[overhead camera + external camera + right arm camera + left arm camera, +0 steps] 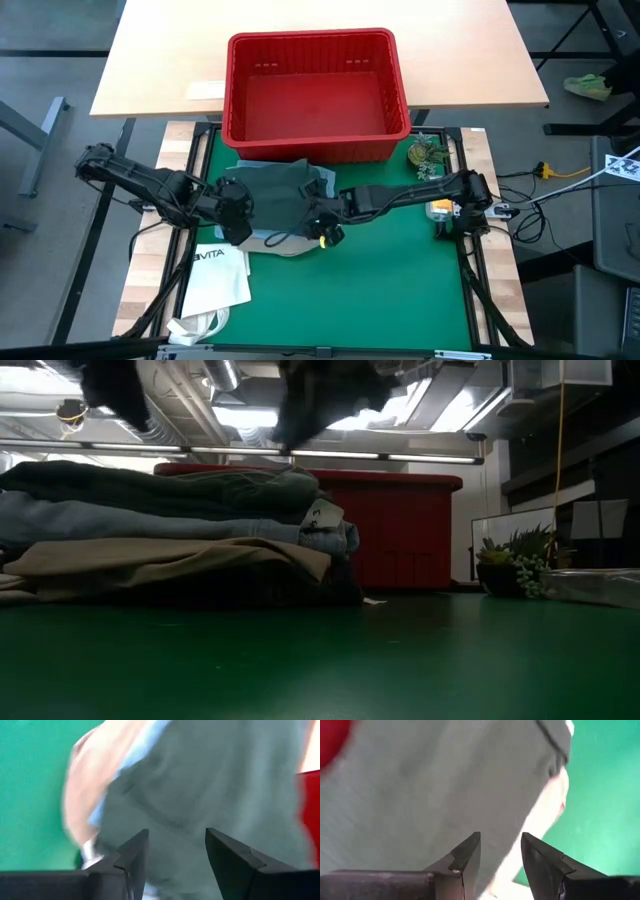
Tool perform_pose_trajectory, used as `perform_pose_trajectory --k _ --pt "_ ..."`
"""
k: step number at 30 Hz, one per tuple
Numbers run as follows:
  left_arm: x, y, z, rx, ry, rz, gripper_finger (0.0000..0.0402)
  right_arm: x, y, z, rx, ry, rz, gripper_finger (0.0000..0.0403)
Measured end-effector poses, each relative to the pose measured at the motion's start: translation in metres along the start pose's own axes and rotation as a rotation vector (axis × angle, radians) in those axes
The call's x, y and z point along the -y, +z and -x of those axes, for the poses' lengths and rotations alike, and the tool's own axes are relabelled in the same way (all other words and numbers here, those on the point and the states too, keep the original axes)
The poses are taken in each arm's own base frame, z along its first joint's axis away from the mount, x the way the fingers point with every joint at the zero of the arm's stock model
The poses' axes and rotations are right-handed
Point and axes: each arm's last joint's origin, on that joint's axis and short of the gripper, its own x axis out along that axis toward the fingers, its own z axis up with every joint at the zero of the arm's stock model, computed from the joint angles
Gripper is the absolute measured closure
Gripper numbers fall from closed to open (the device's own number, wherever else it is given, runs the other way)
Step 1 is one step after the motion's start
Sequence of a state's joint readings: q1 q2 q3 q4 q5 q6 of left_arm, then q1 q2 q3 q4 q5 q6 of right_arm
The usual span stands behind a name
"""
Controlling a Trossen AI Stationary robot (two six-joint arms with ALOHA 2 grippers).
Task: Fold Laundry from Bin
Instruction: Stack the folded green polo shirt on top of the folded light blue pants
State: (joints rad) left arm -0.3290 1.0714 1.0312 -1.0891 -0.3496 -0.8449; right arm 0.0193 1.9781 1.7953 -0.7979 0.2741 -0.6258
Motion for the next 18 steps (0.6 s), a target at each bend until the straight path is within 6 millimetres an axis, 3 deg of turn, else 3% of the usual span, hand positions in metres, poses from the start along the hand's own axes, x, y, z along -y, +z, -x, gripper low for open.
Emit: perform_pose_trajectory --k 9,14,18 --pt "-0.008 0.017 0.009 0.246 0.191 0.029 0.0266 0.027 0.015 0.019 -0.003 -0.310 -0.011 0.0210" --pt "-0.020 0.023 0.001 0.290 0.301 0.071 0.0266 0.038 0.011 0.013 -0.025 -0.372 -0.028 0.0210" --pt "-0.032 0.023 -0.012 0.238 0.351 0.083 0.0266 0.048 -0.002 -0.007 -0.078 -0.363 -0.048 0.0210"
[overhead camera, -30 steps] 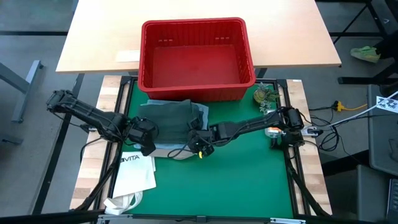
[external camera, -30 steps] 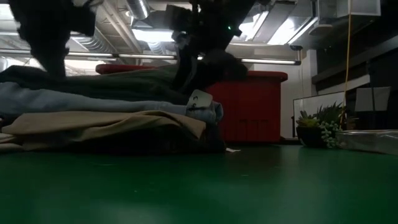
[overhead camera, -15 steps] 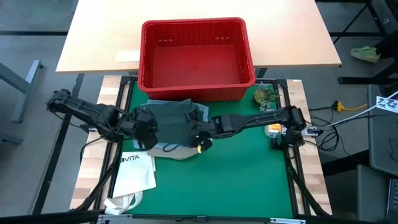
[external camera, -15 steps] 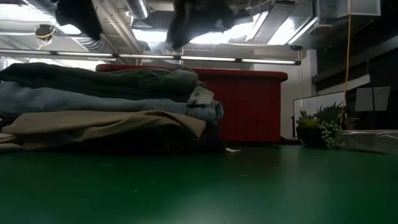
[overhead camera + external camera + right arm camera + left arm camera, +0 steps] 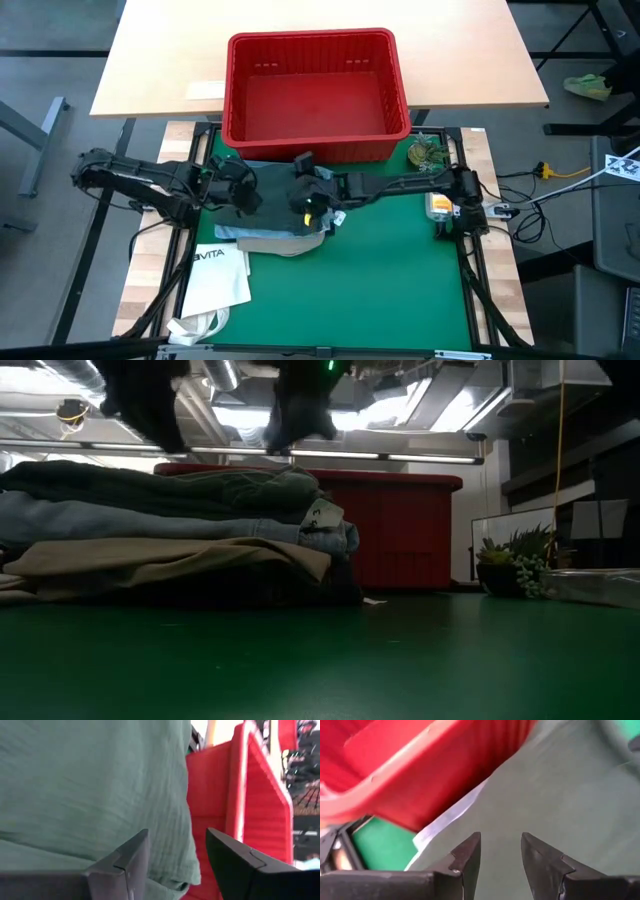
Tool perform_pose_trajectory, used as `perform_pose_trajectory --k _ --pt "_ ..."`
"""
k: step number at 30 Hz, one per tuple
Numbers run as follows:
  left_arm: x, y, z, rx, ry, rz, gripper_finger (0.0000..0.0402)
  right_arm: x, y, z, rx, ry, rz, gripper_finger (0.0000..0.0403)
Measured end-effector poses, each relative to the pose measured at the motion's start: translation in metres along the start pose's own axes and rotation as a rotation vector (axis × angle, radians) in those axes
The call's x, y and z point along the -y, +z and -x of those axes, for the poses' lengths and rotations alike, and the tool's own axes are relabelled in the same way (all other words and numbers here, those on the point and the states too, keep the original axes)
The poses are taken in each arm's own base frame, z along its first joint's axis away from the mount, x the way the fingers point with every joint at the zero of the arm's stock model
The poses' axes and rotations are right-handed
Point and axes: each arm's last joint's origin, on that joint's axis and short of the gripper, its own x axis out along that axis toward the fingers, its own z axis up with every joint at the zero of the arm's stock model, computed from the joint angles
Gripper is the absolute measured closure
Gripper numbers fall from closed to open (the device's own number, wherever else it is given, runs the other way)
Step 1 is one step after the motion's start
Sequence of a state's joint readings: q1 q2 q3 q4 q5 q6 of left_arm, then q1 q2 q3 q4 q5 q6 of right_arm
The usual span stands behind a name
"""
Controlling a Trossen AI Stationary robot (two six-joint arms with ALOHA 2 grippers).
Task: Fold Laundry from Bin
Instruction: Stack the folded green polo shirt on top of the folded light blue pants
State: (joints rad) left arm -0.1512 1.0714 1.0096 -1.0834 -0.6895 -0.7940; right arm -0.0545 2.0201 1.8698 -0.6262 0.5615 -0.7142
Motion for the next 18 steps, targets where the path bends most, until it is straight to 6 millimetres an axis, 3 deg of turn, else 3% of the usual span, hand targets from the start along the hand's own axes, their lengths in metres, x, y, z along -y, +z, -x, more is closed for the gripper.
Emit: perform_pose_trajectory --k 9,18 --pt "-0.023 -0.027 -0.048 -0.157 0.173 0.034 0.0266 -0.010 -0.032 -0.070 -0.164 0.063 -0.025 0.0210" --pt "-0.035 -0.062 -0.081 -0.317 0.194 0.071 0.0266 -0.029 -0.046 -0.103 -0.205 0.212 -0.026 0.0210"
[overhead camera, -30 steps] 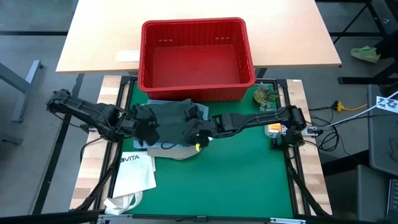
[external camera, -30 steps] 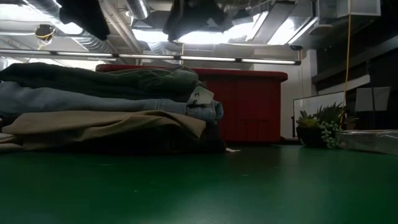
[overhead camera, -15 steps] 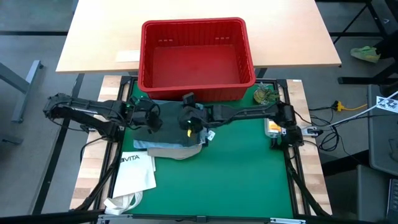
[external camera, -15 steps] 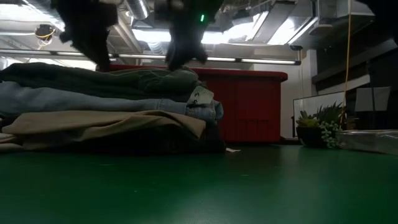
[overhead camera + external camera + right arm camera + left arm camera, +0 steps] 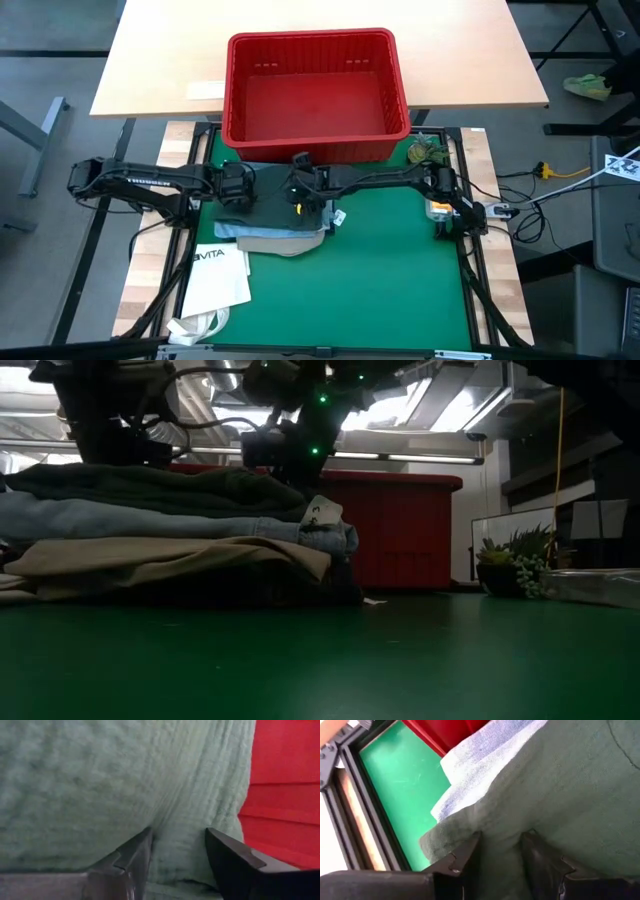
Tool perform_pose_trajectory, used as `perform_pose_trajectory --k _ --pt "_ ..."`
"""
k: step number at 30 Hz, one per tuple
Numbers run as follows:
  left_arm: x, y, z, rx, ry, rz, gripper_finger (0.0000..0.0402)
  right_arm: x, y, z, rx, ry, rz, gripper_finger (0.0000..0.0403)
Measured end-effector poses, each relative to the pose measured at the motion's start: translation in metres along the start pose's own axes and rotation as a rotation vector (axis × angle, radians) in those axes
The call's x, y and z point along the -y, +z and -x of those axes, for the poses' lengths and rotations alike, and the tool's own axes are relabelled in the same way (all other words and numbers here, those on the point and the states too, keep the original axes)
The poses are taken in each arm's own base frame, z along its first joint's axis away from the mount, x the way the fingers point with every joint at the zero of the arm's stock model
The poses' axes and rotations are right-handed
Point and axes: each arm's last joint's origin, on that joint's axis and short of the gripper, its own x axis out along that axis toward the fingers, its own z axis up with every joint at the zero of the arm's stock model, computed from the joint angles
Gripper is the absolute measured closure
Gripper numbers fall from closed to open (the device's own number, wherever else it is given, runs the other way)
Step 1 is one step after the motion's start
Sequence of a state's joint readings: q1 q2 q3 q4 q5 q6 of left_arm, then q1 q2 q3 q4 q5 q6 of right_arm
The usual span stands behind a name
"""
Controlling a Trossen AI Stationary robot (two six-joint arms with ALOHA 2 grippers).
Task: Fold Laundry from Bin
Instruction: Stack the folded green polo shirt on top of the folded light blue pants, then put the stack of folded clothes into the red bin
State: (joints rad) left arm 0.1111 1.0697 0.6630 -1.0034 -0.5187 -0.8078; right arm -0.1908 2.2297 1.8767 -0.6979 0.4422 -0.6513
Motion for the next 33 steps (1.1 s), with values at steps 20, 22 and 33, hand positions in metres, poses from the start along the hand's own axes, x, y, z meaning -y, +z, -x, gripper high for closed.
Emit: perform_pose_trajectory --k 20,22,33 --pt "-0.006 0.024 0.040 -0.014 -0.052 -0.019 0.0267 0.021 -0.008 0.050 0.065 0.018 -0.008 0.0210" --pt "-0.008 0.029 0.048 -0.019 -0.067 -0.016 0.0267 0.023 -0.011 0.057 0.060 0.028 -0.005 0.0210" --pt "-0.015 0.049 0.089 -0.052 -0.215 0.019 0.0266 0.005 -0.011 0.096 0.019 0.089 0.064 0.0210"
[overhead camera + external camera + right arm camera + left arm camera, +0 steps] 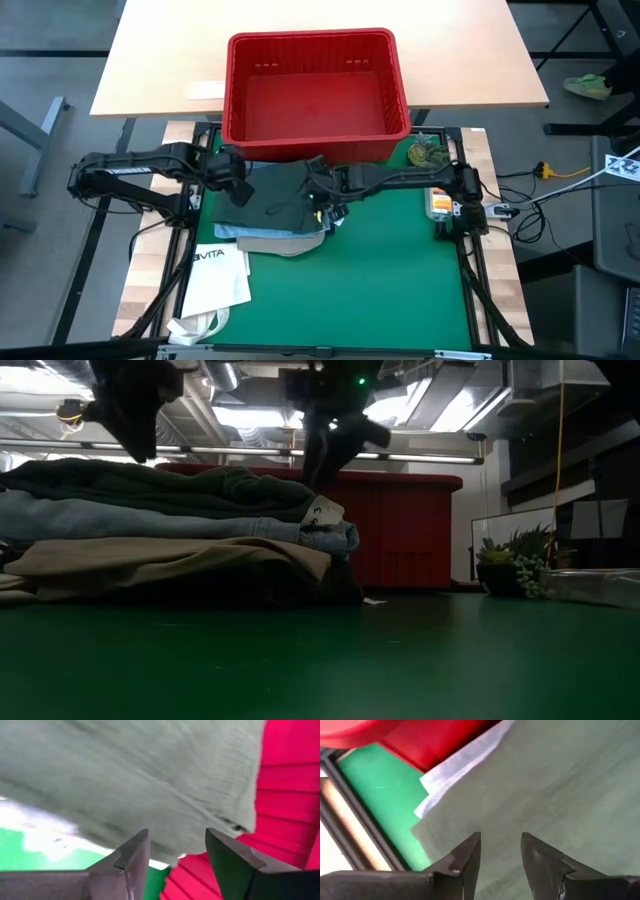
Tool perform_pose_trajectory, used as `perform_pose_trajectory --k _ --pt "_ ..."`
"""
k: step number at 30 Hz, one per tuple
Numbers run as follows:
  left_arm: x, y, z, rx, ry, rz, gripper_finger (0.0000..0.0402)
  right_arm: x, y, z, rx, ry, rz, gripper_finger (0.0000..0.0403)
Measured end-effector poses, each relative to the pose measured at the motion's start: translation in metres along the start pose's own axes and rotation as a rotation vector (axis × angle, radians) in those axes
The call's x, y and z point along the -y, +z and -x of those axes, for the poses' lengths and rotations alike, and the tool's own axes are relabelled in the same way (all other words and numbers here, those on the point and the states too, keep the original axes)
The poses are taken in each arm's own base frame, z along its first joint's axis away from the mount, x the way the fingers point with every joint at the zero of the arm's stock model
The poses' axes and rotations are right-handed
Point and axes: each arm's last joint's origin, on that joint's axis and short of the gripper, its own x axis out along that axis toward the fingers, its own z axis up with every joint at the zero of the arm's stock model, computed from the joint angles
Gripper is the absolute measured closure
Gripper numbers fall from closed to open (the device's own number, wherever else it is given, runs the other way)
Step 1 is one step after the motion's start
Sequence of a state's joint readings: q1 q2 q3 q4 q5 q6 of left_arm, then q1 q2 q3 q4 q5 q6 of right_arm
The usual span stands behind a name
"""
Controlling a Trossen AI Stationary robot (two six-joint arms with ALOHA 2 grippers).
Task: Fold Laundry from Bin
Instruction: Put the stack of folded clothes into the red bin
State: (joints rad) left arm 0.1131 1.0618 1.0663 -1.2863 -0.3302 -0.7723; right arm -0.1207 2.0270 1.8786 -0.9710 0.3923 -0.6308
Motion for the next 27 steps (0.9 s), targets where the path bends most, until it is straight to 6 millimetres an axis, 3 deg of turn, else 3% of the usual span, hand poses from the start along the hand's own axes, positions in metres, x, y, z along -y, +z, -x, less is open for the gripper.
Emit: perform_pose_trajectory --k 9,18,27 --pt "0.009 -0.004 0.010 -0.053 -0.124 -0.035 0.0267 -0.037 0.014 0.018 -0.030 0.062 0.094 0.0210" --pt "0.021 -0.001 0.014 0.096 -0.146 -0.049 0.0266 -0.077 0.026 0.040 -0.062 0.070 0.175 0.0210" --pt "0.027 0.001 0.013 0.111 -0.164 -0.050 0.0266 -0.113 0.025 0.060 -0.151 0.126 0.226 0.0210"
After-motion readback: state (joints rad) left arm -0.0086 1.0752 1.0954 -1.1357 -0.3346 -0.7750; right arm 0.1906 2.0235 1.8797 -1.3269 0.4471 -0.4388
